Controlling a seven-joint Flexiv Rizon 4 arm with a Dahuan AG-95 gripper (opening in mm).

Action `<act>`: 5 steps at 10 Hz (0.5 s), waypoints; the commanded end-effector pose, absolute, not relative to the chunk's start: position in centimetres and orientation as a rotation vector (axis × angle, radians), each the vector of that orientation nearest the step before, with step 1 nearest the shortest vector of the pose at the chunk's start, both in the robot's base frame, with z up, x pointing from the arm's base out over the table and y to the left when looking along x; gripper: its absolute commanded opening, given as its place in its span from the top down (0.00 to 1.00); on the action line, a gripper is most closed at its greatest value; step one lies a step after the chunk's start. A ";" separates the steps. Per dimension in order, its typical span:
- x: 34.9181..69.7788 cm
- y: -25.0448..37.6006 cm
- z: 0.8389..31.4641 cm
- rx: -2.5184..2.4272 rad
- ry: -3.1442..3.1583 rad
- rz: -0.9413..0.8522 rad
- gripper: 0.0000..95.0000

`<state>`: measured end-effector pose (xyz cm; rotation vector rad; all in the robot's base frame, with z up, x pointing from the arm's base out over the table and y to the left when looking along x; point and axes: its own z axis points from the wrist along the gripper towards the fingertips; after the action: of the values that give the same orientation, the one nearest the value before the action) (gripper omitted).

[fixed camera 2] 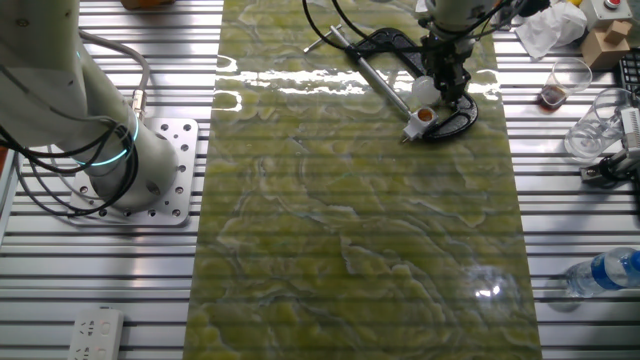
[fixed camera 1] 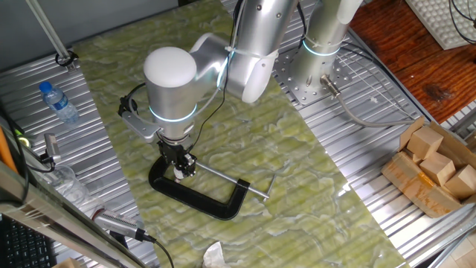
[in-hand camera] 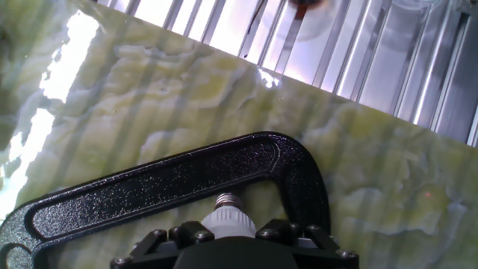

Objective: Take out the light bulb by rotating it

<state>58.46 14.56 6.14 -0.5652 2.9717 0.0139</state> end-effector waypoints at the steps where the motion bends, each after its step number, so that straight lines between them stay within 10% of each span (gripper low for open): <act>1: 58.5 14.6 6.5 -0.567 2.995 0.014 0.40; 5: 58.6 14.6 6.8 -0.572 3.004 0.017 0.40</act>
<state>58.67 14.53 6.74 -0.5715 3.0000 0.0126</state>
